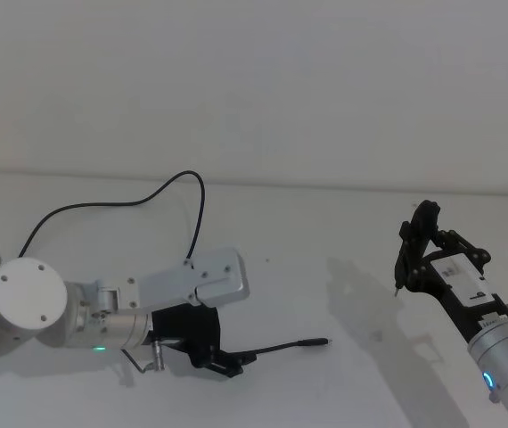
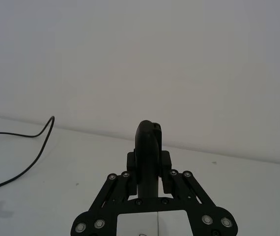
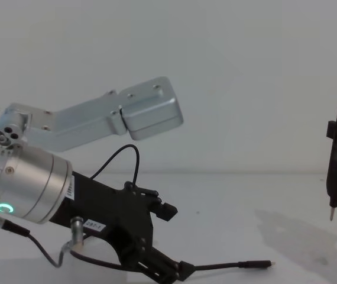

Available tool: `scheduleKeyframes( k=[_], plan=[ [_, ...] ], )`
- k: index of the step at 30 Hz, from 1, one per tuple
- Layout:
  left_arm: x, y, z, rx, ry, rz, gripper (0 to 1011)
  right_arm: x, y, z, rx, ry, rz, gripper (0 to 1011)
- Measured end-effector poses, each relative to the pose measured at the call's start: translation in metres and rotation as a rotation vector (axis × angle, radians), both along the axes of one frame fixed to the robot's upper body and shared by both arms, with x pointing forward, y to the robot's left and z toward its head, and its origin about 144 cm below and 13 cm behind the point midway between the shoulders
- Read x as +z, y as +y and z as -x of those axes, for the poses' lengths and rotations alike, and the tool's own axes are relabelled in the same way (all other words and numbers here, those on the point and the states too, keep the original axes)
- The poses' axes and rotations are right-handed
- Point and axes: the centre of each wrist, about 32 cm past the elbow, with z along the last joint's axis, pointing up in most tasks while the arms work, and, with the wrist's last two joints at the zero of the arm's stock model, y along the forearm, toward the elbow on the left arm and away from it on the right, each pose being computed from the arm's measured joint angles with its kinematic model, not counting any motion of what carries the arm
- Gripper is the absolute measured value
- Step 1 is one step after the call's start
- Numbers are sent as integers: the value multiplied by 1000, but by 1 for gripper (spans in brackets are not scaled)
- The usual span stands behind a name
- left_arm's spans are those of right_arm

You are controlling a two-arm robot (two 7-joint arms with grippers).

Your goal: Pick up the data cable with the one hand.

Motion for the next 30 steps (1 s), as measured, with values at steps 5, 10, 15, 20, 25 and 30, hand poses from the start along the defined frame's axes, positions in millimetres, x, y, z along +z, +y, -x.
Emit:
scheduleKeyframes(
  k=[5,10,15,20,25,30],
  plan=[
    [-2,-3,0,1,3,-4,1000,0,0,0,0,0,0,268],
    [-3,-5,-1,3,5,-8,1001,0,0,0,0,0,0,268],
    [-4,-6,-1,4,5,-10,969,0,0,0,0,0,0,268],
    [-4,-7,-1,5,6,-11,867,0,0,0,0,0,0,268],
    [-5,-8,-1,5,6,-12,721,0,0,0,0,0,0,268],
    [-5,-8,-1,6,6,-13,566,0,0,0,0,0,0,268]
  ],
)
